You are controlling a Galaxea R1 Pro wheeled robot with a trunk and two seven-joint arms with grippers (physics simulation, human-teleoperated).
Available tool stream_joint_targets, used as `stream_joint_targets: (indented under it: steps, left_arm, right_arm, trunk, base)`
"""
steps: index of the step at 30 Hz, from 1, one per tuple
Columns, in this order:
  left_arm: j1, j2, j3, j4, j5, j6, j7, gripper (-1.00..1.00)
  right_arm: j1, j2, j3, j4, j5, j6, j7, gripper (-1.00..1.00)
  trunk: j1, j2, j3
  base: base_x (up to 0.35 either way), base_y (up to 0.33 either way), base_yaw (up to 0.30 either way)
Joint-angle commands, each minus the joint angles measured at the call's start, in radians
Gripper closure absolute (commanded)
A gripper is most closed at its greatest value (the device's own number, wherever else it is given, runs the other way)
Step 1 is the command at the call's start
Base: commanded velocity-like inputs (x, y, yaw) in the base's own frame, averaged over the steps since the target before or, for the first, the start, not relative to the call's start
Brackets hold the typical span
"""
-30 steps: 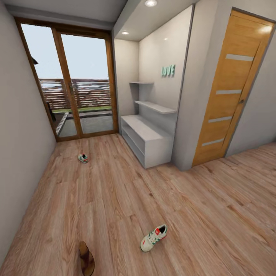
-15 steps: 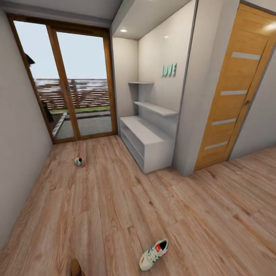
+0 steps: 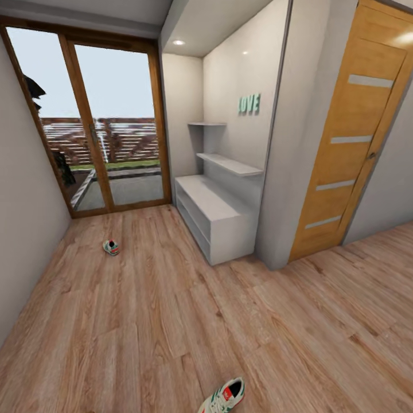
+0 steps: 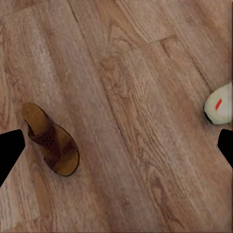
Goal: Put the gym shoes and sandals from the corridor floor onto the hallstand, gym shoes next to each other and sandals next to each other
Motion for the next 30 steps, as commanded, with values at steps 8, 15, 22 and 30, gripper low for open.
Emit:
stream_joint_targets:
  steps: [8, 15, 22, 30]
  left_arm:
    - [-0.001, 0.0, 0.001, 0.001, 0.0, -0.003, 0.0, -1.0]
    - [-0.001, 0.0, 0.001, 0.001, 0.0, -0.003, 0.0, -1.0]
    - [-0.001, 0.0, 0.001, 0.001, 0.0, -0.003, 0.0, -1.0]
    - [-0.001, 0.0, 0.001, 0.001, 0.001, -0.003, 0.0, -1.0]
  right_arm:
    - [-0.001, 0.0, 0.0, 0.001, 0.0, -0.003, -0.001, -1.0]
    - [-0.001, 0.0, 0.0, 0.001, 0.0, -0.003, -0.001, -1.0]
    - [-0.001, 0.0, 0.0, 0.001, 0.0, -0.003, -0.001, -1.0]
    - [-0.001, 0.0, 0.0, 0.001, 0.0, -0.003, -0.001, -1.0]
  trunk:
    - [0.0, 0.0, -0.001]
    - [0.0, 0.0, -0.001]
    - [0.0, 0.0, -0.001]
    - [0.0, 0.0, -0.001]
  base:
    - [0.199, -0.134, 0.0]
    - [0.151, -0.087, 0.0]
    - [0.137, -0.074, 0.042]
    - [0.082, -0.026, 0.194]
